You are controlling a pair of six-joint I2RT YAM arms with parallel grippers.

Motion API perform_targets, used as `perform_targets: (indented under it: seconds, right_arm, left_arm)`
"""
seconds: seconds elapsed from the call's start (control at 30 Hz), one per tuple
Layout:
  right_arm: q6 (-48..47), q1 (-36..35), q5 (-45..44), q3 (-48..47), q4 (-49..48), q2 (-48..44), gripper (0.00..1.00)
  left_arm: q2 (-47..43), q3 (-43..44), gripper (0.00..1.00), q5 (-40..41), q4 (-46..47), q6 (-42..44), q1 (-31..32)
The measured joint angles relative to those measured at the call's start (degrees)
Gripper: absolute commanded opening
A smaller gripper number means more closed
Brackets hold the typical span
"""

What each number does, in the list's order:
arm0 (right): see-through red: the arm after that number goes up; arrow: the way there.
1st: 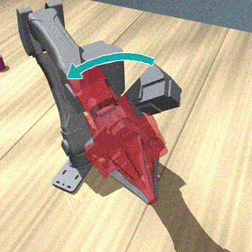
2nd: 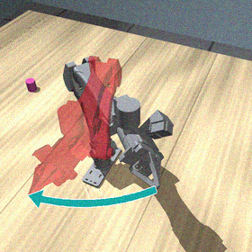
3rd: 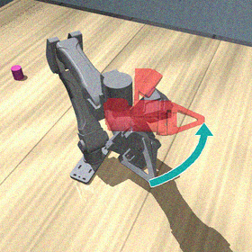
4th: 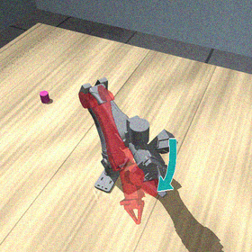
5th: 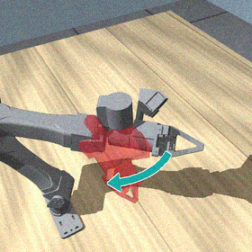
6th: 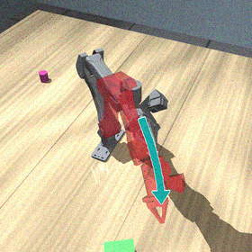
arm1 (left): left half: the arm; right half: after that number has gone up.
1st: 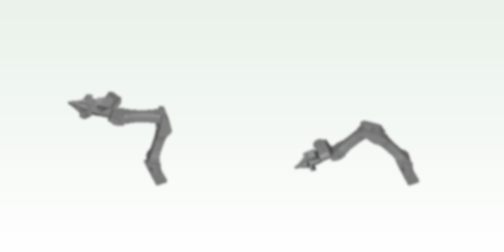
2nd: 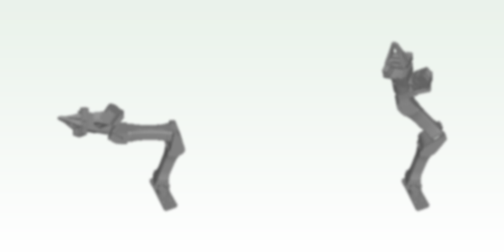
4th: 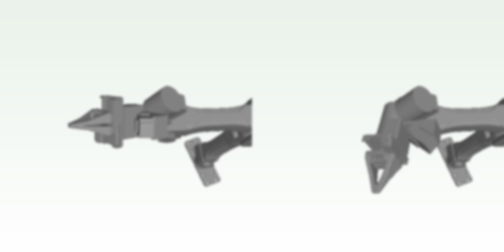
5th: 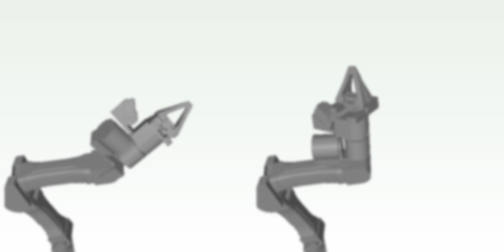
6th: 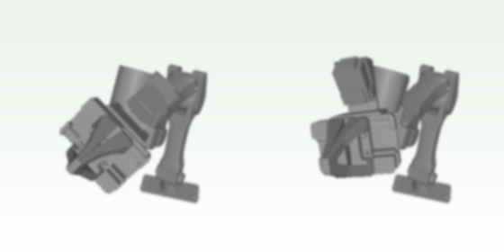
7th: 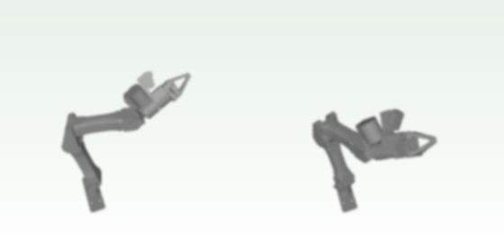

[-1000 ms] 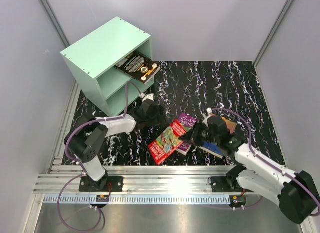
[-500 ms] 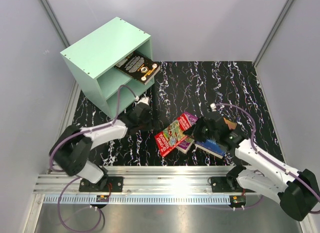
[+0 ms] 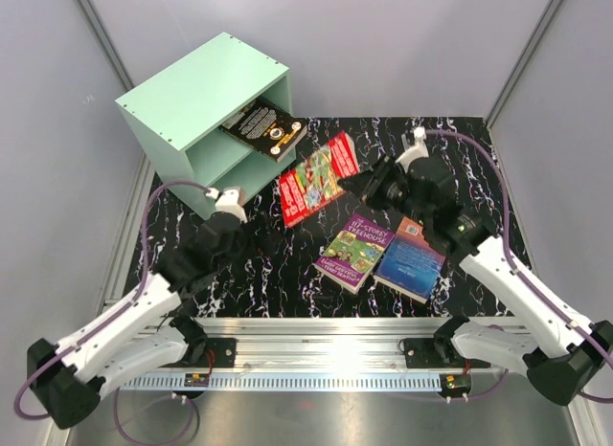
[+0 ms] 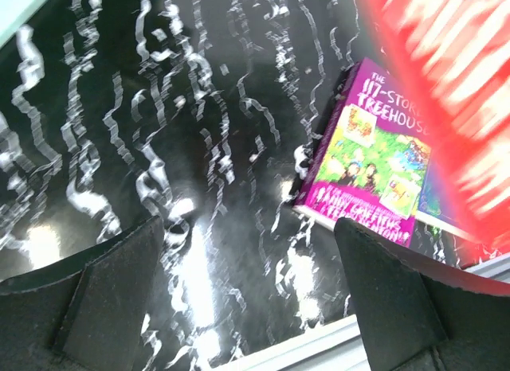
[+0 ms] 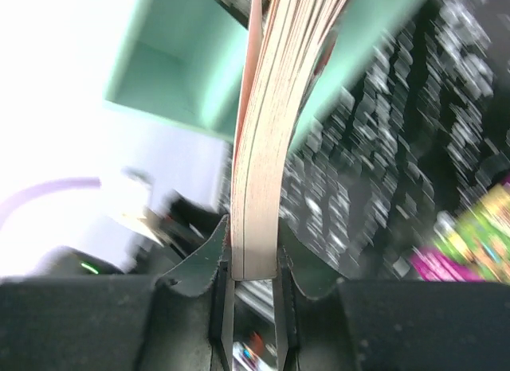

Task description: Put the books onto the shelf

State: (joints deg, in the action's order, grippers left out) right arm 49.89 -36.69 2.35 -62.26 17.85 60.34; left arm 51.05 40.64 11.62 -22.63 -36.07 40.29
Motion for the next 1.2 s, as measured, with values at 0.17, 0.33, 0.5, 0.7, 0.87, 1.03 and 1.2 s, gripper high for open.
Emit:
perform_targets:
  seconds: [0.17, 0.33, 0.5, 0.7, 0.87, 1.03, 1.2]
  right_arm:
    - [-0.44, 0.0, -0.52, -12.17, -2.45, 7.54, 0.0]
    - [1.33, 0.28, -3.1, -22.12, -5.33, 18.34, 0.0]
    - [5.77, 0.7, -6.38, -24.37, -7.48, 27.74, 0.0]
    - [12.87, 0.85, -9.86, -24.92, -13.35, 37.33, 0.0]
    - [17.4, 0.85, -13.68, -25.57, -18.53, 40.0, 0.0]
    - [21.73, 0.66, -20.06, -25.64, -19.65, 40.11, 0.0]
    - [25.92, -1.7, -27.34, -29.14, -15.76, 41.75, 0.0]
  left_arm:
    - [-8.76, -2.27, 0.93, 1.38, -6.69, -0.7, 0.02]
    - [-14.05, -2.67, 0.93, 2.16, -11.61, -1.79, 0.15]
    - [-18.12, -2.67, 0.92, 2.05, -14.93, -3.34, 0.26]
    - [-22.32, -2.67, 0.92, 1.57, -18.25, -4.5, 0.66]
    - [-23.67, -2.36, 0.92, 1.03, -19.85, -5.03, 1.51]
    - [-24.39, -0.96, 0.93, 0.72, -22.69, -5.75, 1.66]
    - [-25.09, 4.37, 0.94, 1.18, -28.24, -6.08, 1.68]
